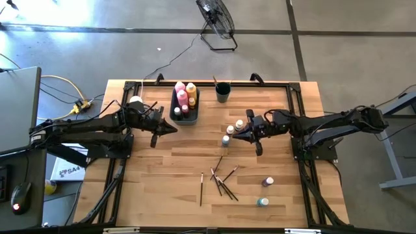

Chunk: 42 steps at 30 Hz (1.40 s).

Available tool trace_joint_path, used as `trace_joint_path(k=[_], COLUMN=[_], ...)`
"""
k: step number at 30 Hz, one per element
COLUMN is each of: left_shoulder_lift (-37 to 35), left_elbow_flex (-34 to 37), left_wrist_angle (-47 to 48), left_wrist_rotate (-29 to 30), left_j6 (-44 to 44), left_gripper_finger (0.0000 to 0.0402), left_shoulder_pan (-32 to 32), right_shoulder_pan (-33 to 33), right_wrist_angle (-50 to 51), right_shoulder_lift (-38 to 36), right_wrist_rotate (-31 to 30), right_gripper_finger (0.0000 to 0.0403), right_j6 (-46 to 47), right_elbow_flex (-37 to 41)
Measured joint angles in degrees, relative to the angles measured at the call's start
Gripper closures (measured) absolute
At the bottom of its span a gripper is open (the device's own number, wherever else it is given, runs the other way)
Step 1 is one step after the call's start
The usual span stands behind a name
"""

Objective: Pick & Place Paint Supplies
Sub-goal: Put the silver paint brush into the green cup

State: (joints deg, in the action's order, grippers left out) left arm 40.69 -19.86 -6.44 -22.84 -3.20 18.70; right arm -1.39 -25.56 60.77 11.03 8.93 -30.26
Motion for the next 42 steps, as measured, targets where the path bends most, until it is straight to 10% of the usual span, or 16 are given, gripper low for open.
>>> trace_joint_path(k=[14, 28, 42], left_shoulder_lift=[0.0, 0.0, 0.0], left_elbow_flex=[0.0, 0.0, 0.0], left_wrist_angle=[0.6, 0.5, 0.5], left_wrist_rotate=[1.8, 6.8, 11.7], left_j6=[-0.1, -0.1, -0.1], left_gripper_finger=[0.0398, 0.0398, 0.0398], left_shoulder_pan=[0.0, 0.0, 0.0], right_shoulder_pan=[5.8, 9.0, 12.2], right_wrist_angle=[23.0, 49.2, 52.1], right_shoulder_lift=[10.2, 28.4, 38.4], right_wrist_rotate=[-19.8, -19.8, -12.6], right_gripper_finger=[0.0399, 0.0399, 0.0399], right_j6=[4.1, 14.2, 26.8], right_elbow_flex=[-17.4, -40.5, -46.3])
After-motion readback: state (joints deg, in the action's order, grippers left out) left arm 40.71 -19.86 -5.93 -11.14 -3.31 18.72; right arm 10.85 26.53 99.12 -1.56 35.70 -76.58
